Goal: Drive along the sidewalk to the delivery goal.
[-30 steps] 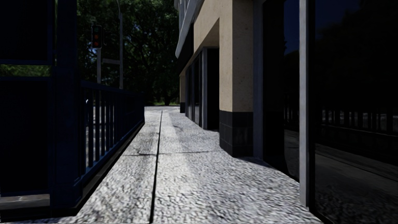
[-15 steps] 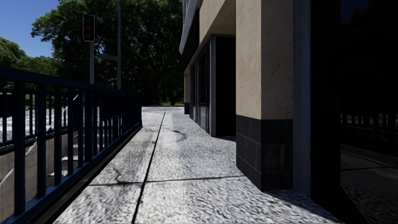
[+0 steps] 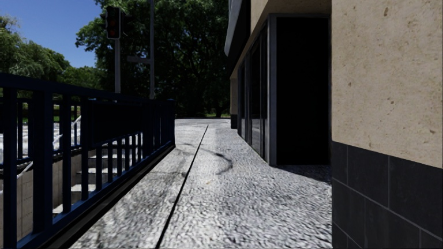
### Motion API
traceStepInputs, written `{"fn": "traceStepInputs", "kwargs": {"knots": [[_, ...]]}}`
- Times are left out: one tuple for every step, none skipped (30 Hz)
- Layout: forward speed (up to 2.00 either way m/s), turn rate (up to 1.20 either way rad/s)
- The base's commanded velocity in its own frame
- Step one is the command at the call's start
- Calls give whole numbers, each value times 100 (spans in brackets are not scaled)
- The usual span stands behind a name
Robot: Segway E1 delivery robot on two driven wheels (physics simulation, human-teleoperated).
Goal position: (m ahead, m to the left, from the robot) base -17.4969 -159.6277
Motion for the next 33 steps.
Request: {"fn": "traceStepInputs", "kwargs": {"knots": [[200, 2], [200, 2], [200, 2], [200, 1], [200, 0], [200, 0], [200, 0], [200, 0], [200, 0], [200, 0], [200, 0], [200, 0], [200, 0], [200, 0], [200, 0], [200, 0], [200, 0], [200, 0], [200, 0], [200, 0], [200, 0], [200, 0], [200, 0], [200, 0], [200, 0], [200, 0], [200, 0], [200, 0], [200, 0], [200, 0], [200, 0], [200, 0], [200, 0]]}}
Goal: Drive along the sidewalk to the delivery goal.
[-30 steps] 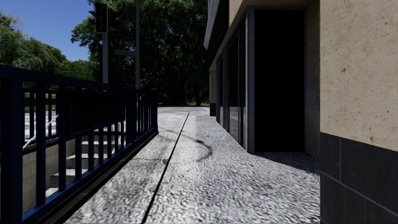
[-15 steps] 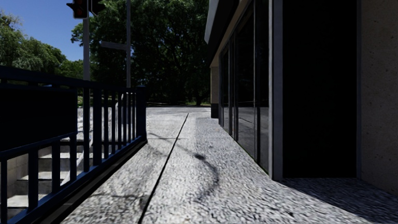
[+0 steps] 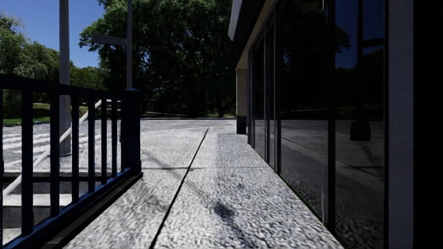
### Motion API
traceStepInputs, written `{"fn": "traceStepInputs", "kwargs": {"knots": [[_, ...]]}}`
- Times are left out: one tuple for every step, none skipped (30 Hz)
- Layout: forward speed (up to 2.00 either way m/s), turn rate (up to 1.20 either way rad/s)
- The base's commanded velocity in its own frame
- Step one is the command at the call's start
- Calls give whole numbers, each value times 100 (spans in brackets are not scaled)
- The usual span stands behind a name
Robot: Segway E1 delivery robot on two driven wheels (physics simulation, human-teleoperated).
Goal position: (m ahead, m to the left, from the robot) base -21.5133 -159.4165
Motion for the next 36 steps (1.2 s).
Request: {"fn": "traceStepInputs", "kwargs": {"knots": [[200, 0], [200, 0], [200, 0], [200, 0], [200, 0], [200, 0], [200, 0], [200, 0], [200, 0], [200, 0], [200, 0], [200, 0], [200, 0], [200, 0], [200, 0], [200, 0], [200, 0], [200, 0], [200, 0], [200, 0], [200, 0], [200, 3], [200, 5], [200, 5], [200, 16], [200, 21], [200, 22], [200, 22], [200, 6], [200, 0], [200, 0], [200, 0], [200, 0], [200, 0], [200, 0], [200, 0]]}}
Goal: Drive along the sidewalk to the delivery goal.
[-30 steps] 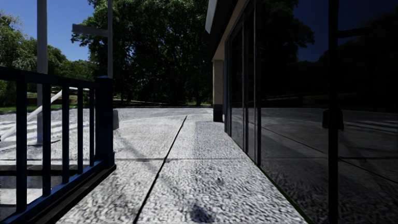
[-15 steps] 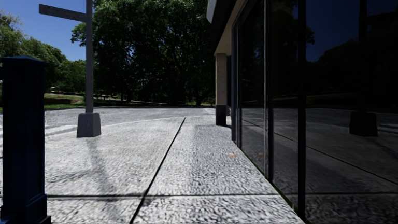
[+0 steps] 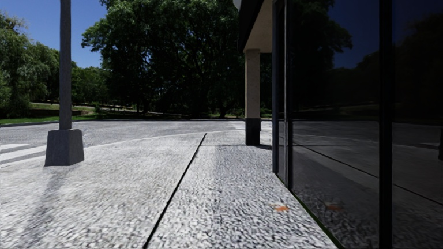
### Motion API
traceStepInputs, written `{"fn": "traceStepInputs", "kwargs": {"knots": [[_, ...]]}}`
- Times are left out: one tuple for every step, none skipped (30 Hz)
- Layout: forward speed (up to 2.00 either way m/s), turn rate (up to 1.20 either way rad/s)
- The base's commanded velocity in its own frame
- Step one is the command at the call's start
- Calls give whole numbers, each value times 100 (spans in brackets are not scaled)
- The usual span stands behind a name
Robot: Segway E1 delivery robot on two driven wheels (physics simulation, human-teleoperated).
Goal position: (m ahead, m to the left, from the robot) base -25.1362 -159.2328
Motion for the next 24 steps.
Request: {"fn": "traceStepInputs", "kwargs": {"knots": [[200, 0], [200, 0], [200, 0], [200, 0], [200, 2], [200, 17], [200, 35], [200, 52], [200, 58], [200, 58], [200, 60], [200, 56], [200, 38], [200, 31], [200, 31], [200, 25], [200, 12], [200, 4], [200, 4], [200, 1], [200, 0], [200, 0], [200, 0], [200, 0]]}}
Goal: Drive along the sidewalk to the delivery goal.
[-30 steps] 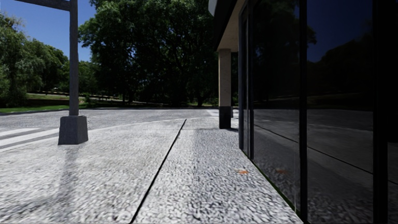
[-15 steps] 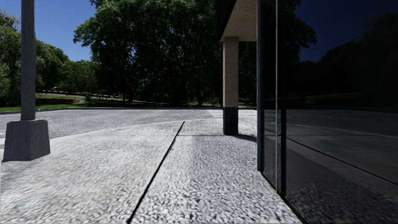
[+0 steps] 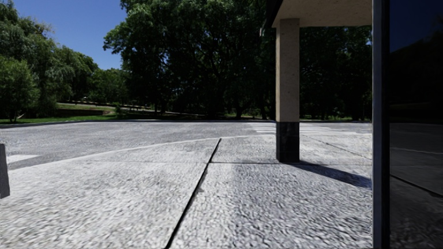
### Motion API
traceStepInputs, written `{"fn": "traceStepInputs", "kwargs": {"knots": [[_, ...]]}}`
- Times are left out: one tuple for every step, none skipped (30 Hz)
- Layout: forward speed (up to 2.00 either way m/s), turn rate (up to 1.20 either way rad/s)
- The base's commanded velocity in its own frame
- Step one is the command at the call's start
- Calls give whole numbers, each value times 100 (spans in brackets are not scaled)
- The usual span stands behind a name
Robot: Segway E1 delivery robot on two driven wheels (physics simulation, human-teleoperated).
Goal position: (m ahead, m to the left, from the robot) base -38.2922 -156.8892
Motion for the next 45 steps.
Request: {"fn": "traceStepInputs", "kwargs": {"knots": [[200, 0], [200, 0], [200, 0], [200, 0], [200, 0], [200, 0], [200, 0], [200, 0], [200, 0], [200, 0], [200, 0], [200, 0], [200, 0], [200, 0], [200, 0], [200, 0], [200, 0], [200, 0], [200, 0], [200, 0], [200, 0], [200, 0], [200, 0], [200, 0], [200, 0], [200, 0], [200, 0], [200, 0], [200, 0], [200, 0], [200, 0], [200, 0], [200, 0], [200, 0], [200, 0], [200, 0], [200, 0], [200, 0], [200, 0], [200, 0], [200, 0], [200, 0], [200, 0], [200, 0], [200, -19]]}}
